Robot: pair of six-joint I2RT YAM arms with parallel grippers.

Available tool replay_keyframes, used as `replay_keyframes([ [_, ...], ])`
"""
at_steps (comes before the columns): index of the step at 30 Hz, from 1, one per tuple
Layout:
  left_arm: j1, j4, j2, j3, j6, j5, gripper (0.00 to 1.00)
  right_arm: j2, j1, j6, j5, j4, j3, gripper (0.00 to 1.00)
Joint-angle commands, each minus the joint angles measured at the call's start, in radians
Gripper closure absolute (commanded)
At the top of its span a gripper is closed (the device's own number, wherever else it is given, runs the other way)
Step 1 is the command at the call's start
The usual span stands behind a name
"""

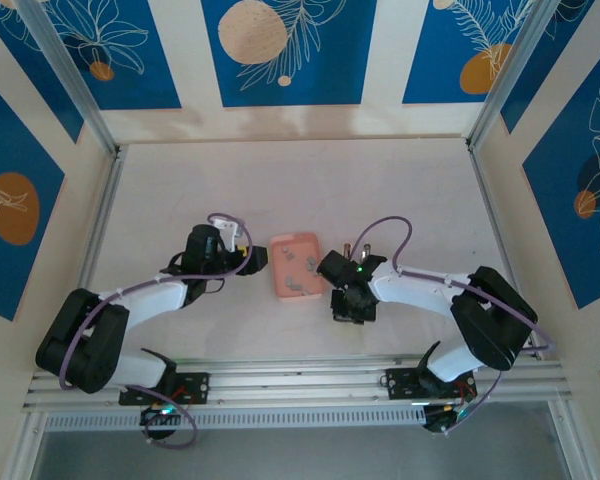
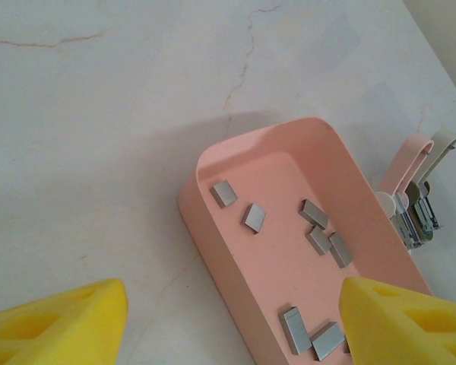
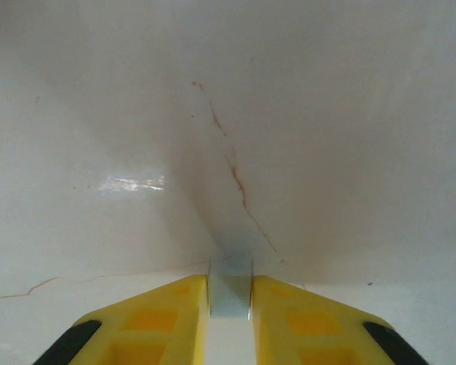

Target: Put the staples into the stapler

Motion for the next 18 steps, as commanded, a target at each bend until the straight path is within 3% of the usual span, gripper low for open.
replay_keyframes([
  [1, -0.012, 0.018, -0.002, -0.007, 0.023, -0.013, 0.27, 0.014, 0.004, -0.028, -0.034, -0.031, 0.014, 0.72],
  [6, -0.020, 0.014, -0.002, -0.010, 0.024, -0.014, 0.27, -0.028, -0.008, -0.037, -0.020, -0.132, 0.086, 0.63],
  [18, -0.029, 0.006, -0.002, -0.007, 0.033, -0.020, 0.27, 0.045, -0.100, -0.032, -0.149, -0.189, 0.154, 0.65],
])
